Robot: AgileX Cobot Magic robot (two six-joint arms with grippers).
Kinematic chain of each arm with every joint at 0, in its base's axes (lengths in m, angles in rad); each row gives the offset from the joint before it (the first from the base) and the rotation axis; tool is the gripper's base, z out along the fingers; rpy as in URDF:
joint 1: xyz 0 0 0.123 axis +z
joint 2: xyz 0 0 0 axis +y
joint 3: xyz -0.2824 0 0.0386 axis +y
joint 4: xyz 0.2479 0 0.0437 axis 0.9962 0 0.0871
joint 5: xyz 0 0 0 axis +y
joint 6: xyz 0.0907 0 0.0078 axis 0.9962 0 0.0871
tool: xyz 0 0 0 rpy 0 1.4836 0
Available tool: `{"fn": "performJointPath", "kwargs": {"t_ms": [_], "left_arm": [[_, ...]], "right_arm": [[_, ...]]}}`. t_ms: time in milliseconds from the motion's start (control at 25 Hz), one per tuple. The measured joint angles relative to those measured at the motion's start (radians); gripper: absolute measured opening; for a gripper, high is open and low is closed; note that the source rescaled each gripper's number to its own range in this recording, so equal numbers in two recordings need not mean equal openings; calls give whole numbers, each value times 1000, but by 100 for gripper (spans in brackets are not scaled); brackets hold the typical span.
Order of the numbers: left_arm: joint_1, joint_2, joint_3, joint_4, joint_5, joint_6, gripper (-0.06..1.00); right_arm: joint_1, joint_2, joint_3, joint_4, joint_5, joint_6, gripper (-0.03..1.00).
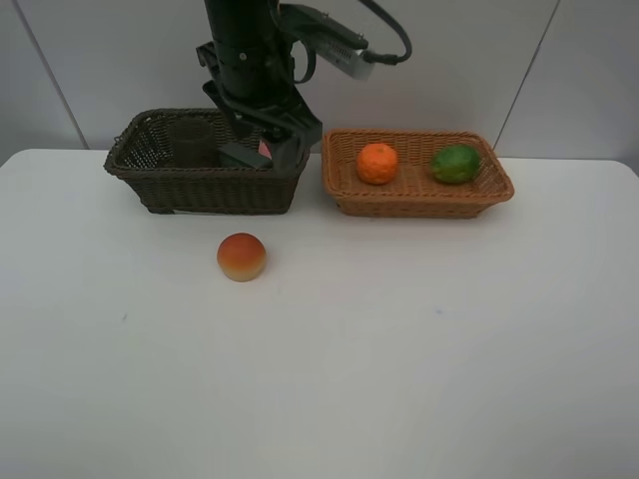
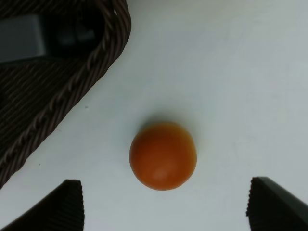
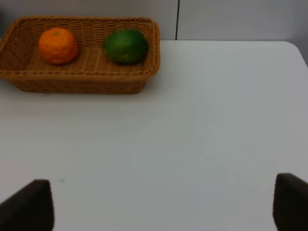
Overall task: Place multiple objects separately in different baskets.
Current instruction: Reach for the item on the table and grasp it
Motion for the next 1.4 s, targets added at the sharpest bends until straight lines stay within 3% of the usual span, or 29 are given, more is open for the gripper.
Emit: {"fn": "performJointPath", "kwargs": {"t_ms": [200, 400, 720, 1040, 1400], "left_arm": [[0, -1, 38, 0, 0, 34, 93], [11, -1, 159, -11, -11, 45, 98], [50, 6, 305, -19, -178, 45, 98], [60, 91, 316, -22, -279, 25, 98], [63, 137, 316, -12, -302, 21, 98]], "right_arm": [[0, 0, 0, 0, 0, 0, 100], [0, 0, 0, 0, 0, 0, 100], [0, 0, 0, 0, 0, 0, 100], [0, 0, 0, 0, 0, 0, 100], [0, 0, 0, 0, 0, 0, 100]]}}
